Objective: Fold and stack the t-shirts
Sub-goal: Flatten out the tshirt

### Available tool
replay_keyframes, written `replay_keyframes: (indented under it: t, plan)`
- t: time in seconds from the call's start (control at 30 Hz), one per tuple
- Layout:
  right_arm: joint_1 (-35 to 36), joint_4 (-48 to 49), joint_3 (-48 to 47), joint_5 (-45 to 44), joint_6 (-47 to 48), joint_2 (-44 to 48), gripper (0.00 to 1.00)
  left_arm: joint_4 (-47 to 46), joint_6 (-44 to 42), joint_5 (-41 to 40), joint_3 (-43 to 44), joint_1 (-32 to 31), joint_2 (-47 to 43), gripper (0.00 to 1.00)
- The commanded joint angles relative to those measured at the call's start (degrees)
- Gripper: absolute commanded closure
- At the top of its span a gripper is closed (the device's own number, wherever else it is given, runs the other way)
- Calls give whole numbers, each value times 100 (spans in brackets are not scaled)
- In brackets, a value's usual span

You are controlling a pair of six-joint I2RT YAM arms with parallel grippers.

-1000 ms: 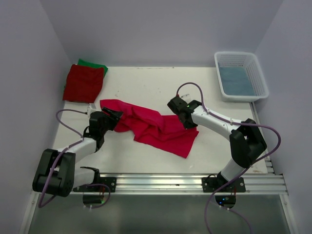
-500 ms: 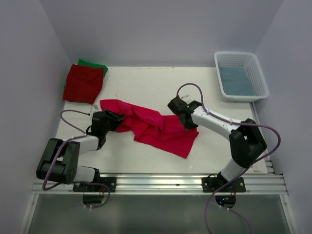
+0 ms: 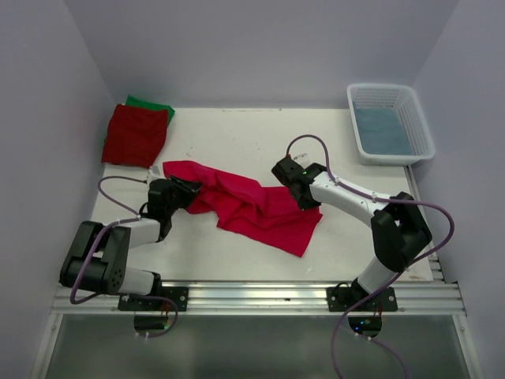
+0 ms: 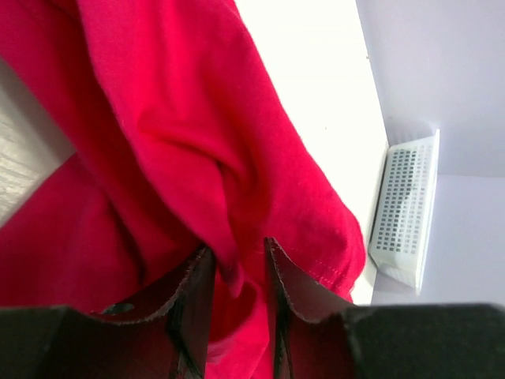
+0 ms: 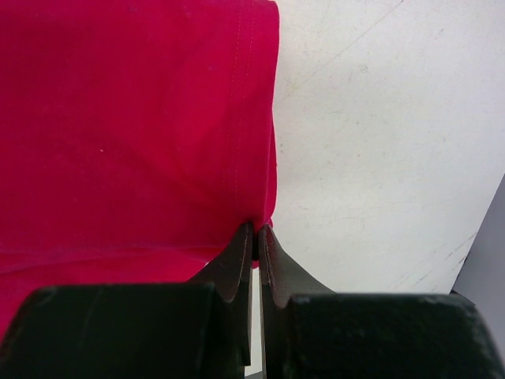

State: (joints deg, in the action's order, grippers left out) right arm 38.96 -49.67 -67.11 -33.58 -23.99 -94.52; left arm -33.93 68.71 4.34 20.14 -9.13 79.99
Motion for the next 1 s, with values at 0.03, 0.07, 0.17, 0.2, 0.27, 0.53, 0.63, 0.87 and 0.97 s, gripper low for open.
replay_keyframes:
  t: [0.03,0.07,0.17,0.2,0.27,0.53,0.63,0.87,0.97]
  plan:
    - [-29,45,-48,-263,17,-40,100,-632,169,163,192,7,158,68]
    - [-29,54,-39,-271,17,-40,100,-650,187,216,209,7,193,69]
    - [-29,45,-48,-280,17,-49,100,-650,178,182,210,-1,202,72]
    - [-29,54,-48,-280,17,-58,100,-650,178,181,218,7,202,73]
    - [-29,45,-39,-289,17,-66,100,-650,187,199,253,-2,236,74]
    - [-46,54,-30,-289,17,-58,100,-378,161,296,253,-2,185,80]
    - [-55,45,-12,-289,17,-66,100,-27,117,331,245,-2,0,94]
    - [-73,71,84,-315,-97,-67,99,861,-164,182,455,7,-729,100]
    - [-90,71,76,-263,-115,-75,75,1064,-235,85,526,7,-906,100]
